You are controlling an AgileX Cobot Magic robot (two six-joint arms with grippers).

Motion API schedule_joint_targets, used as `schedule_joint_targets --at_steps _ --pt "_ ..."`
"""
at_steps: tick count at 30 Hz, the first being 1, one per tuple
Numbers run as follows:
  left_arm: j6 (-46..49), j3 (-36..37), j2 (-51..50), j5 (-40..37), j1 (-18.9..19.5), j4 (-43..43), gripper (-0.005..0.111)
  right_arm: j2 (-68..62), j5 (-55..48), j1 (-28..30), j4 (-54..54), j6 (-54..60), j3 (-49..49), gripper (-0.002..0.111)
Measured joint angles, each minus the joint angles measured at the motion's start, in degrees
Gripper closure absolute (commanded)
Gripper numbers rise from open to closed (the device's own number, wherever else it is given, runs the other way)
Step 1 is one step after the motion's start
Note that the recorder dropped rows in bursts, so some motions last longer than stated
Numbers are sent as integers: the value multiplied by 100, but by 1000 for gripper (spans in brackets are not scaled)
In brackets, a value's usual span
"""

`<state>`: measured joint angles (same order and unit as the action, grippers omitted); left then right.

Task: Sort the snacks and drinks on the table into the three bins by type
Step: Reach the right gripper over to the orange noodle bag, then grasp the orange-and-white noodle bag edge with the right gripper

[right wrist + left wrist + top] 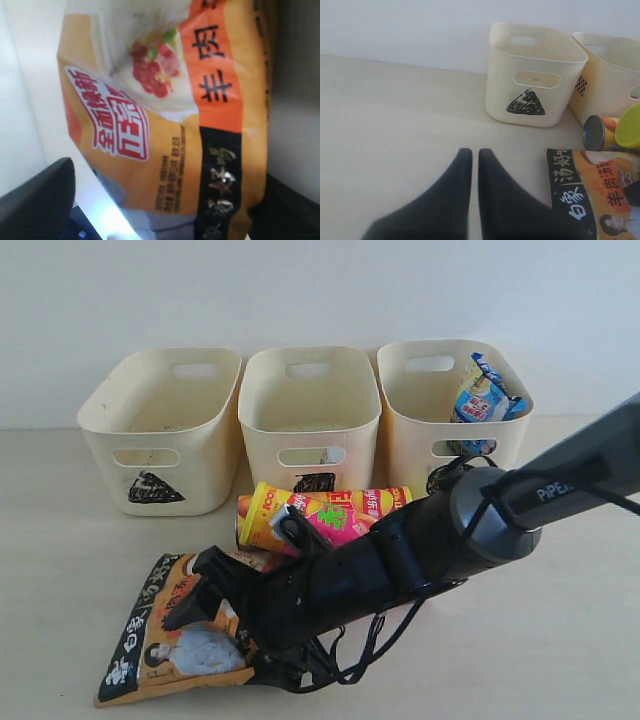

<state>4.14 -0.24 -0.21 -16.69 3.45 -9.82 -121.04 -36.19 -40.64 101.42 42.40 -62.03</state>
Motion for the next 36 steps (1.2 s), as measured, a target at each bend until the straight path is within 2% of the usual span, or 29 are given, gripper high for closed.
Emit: schedule_joint_targets --at_steps 5,9,15,20,36 --pt "0 0 0 0 0 0 103 -24 200 -47 37 -110 -104 29" --pt "0 0 0 0 0 0 103 -44 304 -47 61 -109 -129 40" --pt "0 0 0 0 0 0 103 -81 519 -50 -3 -50 -129 73" --pt "0 0 0 0 0 0 103 -128 526 -50 -17 51 -129 109" --pt "0 0 0 0 0 0 103 204 348 -50 -110 384 -110 108"
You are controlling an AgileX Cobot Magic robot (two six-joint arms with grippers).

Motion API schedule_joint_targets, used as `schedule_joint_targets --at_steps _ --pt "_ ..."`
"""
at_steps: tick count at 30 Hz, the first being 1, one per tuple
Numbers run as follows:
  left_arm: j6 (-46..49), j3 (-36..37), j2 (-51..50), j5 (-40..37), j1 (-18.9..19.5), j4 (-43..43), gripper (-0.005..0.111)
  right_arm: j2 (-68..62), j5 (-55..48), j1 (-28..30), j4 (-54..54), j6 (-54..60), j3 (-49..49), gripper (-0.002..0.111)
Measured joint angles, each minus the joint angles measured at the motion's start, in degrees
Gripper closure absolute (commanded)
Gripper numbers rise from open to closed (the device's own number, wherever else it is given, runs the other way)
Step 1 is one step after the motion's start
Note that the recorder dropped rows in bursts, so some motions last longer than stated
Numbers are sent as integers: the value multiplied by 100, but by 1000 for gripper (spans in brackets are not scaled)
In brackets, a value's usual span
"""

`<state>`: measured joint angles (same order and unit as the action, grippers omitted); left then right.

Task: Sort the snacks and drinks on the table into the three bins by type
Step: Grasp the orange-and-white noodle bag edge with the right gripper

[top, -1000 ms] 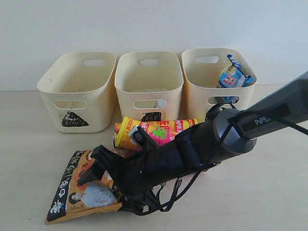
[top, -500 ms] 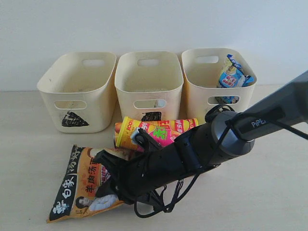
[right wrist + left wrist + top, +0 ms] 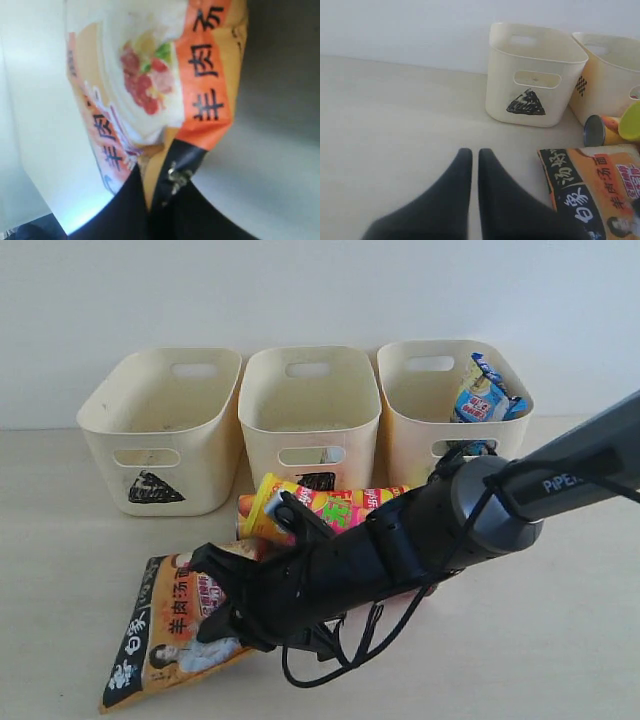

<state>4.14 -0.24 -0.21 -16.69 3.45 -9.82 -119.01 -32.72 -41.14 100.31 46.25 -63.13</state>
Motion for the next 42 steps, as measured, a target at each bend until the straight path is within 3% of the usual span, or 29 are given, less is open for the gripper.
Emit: schedule_joint_targets --at_steps 20,37,39,42 --pt "0 0 0 0 0 0 103 729 -292 0 -774 -112 25 108" --pt "0 0 0 0 0 0 103 -63 -198 0 -752 -595 25 107" --pt "0 0 0 0 0 0 103 -99 -151 0 -678 -606 25 99" --pt "0 0 0 0 0 0 103 -98 -40 0 -593 -606 25 72"
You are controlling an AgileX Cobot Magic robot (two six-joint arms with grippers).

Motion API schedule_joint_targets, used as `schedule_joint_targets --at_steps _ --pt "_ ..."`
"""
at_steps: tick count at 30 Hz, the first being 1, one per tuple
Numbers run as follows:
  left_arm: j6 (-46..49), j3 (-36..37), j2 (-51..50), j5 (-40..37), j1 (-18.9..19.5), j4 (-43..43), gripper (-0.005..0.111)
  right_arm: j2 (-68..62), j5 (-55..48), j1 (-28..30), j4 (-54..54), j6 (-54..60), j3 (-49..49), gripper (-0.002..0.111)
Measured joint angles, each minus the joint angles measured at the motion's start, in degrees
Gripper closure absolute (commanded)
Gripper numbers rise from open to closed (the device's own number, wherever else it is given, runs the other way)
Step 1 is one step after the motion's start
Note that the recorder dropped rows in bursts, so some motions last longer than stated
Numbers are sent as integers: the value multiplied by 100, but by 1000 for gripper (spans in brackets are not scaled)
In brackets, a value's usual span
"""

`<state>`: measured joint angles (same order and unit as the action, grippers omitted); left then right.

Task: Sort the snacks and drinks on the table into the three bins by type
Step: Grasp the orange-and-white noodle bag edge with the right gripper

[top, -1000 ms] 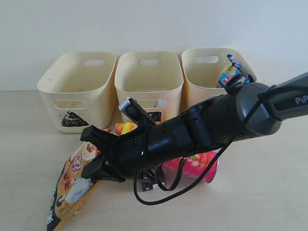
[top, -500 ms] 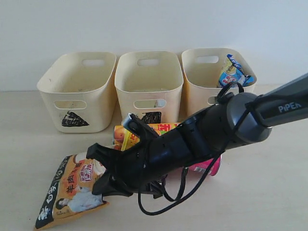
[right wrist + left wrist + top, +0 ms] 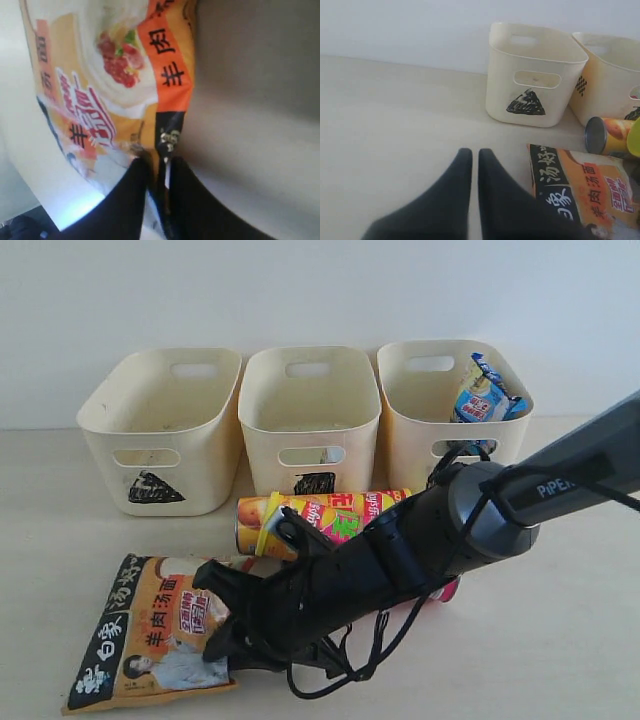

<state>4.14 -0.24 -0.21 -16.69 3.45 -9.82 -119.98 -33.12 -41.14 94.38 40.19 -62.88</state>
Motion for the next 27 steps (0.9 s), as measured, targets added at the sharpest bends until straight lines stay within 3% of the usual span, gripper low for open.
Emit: schedule_joint_targets --at_steps 1,3,15,19,27 --pt "0 0 0 0 0 0 103 0 40 0 57 0 0 54" --pt "0 0 0 0 0 0 103 0 140 0 122 0 0 40" --pt "0 0 0 0 0 0 103 -661 -406 0 568 -127 -795 39" --pt "0 0 0 0 0 0 103 -744 -446 -9 658 -182 -925 25" --pt "0 0 0 0 0 0 103 -744 -269 -9 785 -191 -968 26"
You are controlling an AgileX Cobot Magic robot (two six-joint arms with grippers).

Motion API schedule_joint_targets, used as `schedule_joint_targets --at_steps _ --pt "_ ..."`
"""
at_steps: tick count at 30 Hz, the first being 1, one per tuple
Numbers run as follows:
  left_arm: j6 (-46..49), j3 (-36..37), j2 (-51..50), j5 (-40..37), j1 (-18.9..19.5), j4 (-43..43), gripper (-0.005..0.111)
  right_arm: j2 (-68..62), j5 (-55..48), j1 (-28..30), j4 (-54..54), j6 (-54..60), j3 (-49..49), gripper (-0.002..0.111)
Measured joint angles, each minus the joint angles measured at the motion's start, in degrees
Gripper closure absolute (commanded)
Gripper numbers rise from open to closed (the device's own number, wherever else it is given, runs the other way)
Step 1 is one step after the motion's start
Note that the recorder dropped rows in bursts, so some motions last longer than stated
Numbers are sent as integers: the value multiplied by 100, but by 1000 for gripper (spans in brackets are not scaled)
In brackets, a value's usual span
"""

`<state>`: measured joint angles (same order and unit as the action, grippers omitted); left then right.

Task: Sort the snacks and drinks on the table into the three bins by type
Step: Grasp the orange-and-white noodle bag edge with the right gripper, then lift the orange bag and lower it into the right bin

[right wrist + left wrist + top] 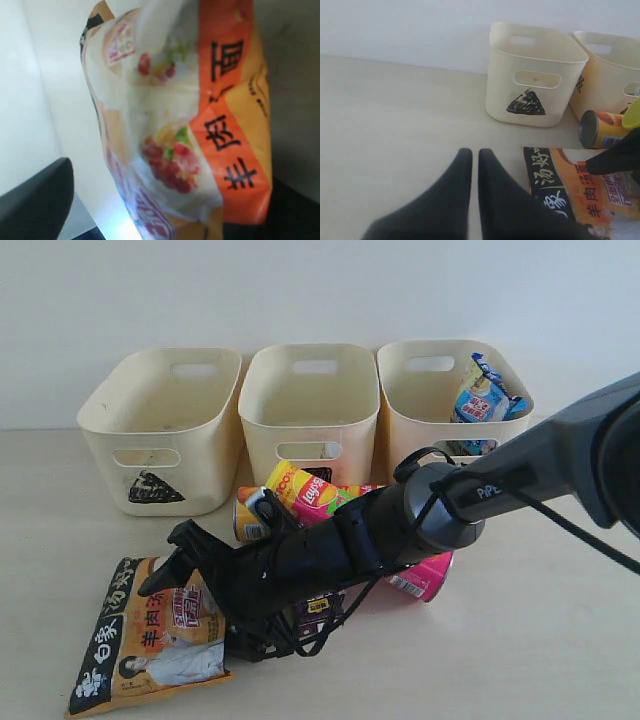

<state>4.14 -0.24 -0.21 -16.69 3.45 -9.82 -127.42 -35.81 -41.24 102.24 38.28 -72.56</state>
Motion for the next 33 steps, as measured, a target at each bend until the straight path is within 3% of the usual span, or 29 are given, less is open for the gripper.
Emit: schedule_joint_targets --at_steps 2,11,18,33 --pt "0 0 0 0 0 0 103 0 27 0 0 0 -13 29" --pt "0 0 0 0 0 0 103 -11 521 0 -46 0 -25 68" --pt "0 0 0 0 0 0 103 -11 616 0 -80 -23 -15 108" --pt "0 0 0 0 0 0 103 246 256 10 -226 453 47 108"
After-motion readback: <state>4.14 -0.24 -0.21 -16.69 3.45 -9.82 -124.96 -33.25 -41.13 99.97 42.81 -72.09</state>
